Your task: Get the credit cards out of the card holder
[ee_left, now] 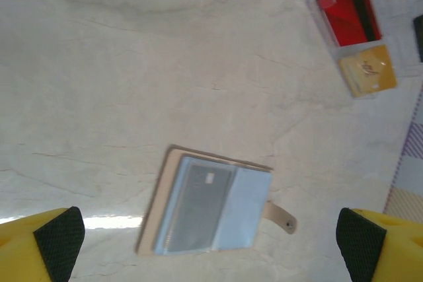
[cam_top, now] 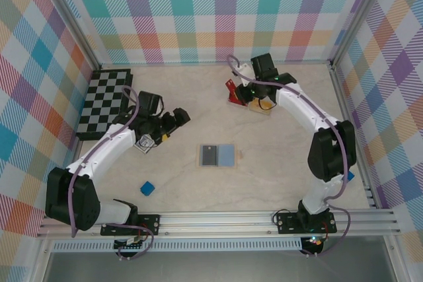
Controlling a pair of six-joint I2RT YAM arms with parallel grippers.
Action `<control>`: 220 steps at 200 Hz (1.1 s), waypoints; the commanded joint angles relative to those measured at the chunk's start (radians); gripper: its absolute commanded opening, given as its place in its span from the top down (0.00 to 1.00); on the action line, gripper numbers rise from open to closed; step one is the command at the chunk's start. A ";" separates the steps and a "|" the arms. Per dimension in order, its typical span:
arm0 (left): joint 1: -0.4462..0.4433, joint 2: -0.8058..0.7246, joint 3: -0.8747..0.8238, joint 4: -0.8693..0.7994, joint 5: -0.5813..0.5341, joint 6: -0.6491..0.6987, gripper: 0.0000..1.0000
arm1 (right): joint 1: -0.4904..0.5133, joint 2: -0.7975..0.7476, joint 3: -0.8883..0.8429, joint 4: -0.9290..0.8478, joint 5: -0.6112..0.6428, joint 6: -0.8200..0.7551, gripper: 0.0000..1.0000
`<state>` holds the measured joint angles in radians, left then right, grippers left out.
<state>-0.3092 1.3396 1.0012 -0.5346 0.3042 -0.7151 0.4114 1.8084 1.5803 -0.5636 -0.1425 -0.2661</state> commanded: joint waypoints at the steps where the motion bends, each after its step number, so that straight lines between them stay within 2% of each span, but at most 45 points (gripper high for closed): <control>1: 0.018 -0.012 -0.005 -0.066 -0.020 0.051 0.00 | -0.010 0.059 0.044 -0.050 0.035 -0.338 1.00; 43: 0.018 0.011 -0.014 -0.064 0.007 0.062 0.00 | -0.026 0.223 0.211 -0.148 0.061 -0.518 1.00; 81: 0.019 0.030 -0.011 -0.068 0.022 0.072 0.00 | -0.048 0.323 0.310 -0.191 0.078 -0.591 1.00; 220: 0.018 0.075 -0.030 -0.039 0.073 0.075 0.00 | -0.061 0.452 0.426 -0.257 0.148 -0.670 1.00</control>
<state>-0.3046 1.4002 0.9852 -0.5743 0.3508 -0.6601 0.3588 2.2402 1.9717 -0.7849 0.0017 -0.9031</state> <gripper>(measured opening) 0.999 0.047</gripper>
